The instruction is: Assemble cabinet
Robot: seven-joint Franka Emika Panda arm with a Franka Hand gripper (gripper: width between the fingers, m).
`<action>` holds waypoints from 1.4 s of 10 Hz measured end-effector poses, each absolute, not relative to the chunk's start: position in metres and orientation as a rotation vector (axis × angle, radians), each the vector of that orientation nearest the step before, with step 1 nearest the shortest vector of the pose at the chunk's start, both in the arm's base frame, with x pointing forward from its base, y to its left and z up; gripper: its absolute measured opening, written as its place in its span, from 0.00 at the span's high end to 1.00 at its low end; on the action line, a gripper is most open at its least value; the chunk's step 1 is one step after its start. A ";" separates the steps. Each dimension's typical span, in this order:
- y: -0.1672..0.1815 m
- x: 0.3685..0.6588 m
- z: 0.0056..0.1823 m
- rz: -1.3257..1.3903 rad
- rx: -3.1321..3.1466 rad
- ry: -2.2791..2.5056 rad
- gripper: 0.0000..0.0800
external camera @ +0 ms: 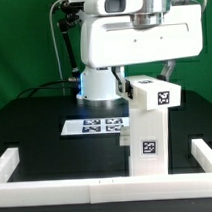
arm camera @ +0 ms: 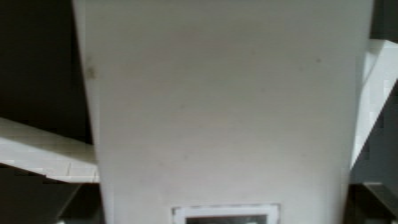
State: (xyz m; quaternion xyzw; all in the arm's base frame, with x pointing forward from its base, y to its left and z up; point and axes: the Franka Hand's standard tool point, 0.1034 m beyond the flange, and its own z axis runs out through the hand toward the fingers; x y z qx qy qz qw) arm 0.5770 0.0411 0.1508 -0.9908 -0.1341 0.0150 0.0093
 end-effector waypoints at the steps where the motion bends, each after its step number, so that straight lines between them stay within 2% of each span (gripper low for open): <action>1: 0.038 0.578 0.150 0.019 -3.088 -0.244 0.30; 6: 0.043 0.577 0.151 0.002 -3.067 0.293 0.30; 9: 0.043 0.577 0.150 0.004 -3.051 0.429 0.30; 11: 0.046 0.576 0.151 -0.002 -2.963 0.717 0.30; 14: 0.048 0.577 0.151 0.010 -2.931 0.837 0.30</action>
Offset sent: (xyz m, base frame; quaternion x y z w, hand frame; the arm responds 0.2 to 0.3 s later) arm -0.0108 0.0048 0.0005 0.0059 0.0032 0.2077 0.9782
